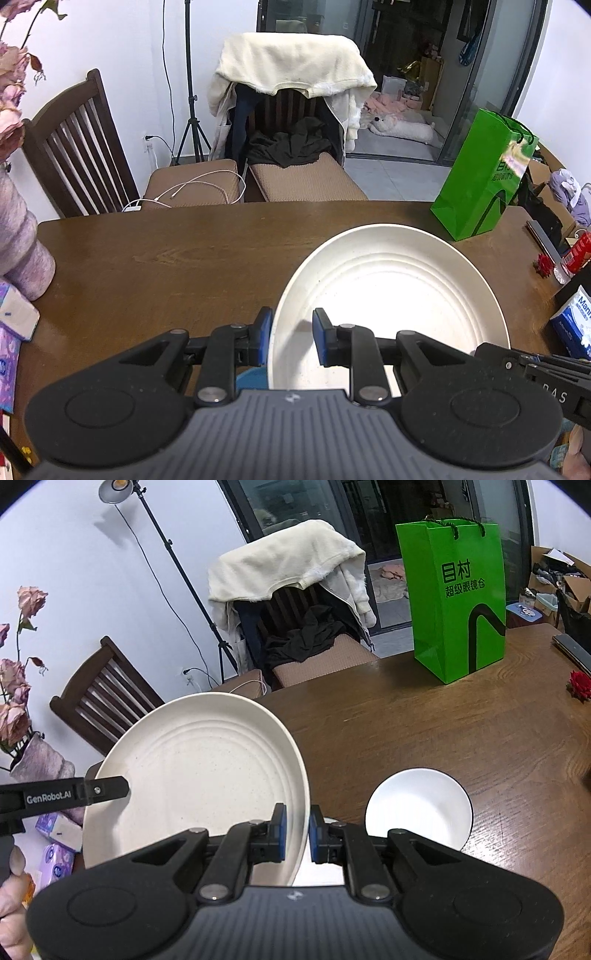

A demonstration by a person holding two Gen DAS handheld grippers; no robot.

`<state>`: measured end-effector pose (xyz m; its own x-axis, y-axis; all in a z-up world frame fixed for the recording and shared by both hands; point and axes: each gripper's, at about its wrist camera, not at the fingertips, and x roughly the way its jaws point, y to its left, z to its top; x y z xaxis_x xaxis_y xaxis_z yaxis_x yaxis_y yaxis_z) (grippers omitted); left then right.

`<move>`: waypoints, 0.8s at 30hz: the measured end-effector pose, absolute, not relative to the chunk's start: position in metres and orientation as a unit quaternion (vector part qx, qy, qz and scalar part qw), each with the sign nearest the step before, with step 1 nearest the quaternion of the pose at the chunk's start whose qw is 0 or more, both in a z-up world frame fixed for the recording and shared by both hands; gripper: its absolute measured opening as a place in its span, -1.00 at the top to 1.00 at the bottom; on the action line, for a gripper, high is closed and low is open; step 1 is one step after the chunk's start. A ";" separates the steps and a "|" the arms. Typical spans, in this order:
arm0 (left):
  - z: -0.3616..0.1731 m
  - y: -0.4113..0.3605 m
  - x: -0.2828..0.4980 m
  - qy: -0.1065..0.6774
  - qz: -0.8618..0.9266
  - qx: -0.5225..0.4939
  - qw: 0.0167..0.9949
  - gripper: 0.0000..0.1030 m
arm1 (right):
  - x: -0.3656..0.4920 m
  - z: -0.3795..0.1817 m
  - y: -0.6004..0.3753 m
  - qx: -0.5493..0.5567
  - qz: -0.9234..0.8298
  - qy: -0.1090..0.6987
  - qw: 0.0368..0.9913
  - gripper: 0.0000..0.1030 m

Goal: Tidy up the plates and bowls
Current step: 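Lift the beige plate off the table with both grippers, then carry the held beige plate with both grippers toward the stacked plates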

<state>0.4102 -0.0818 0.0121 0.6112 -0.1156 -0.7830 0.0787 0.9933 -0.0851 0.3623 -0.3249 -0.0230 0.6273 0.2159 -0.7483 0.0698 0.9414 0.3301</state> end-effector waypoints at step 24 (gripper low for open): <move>0.025 -0.067 0.321 0.435 -0.033 -0.039 0.899 0.54 | 0.277 -0.003 -0.310 0.149 0.063 0.428 0.889 0.77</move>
<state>0.3208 -0.0666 0.0250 0.6200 -0.0932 -0.7790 0.0259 0.9948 -0.0984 0.2774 -0.3104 -0.0031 0.6258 0.2395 -0.7423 0.0156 0.9476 0.3189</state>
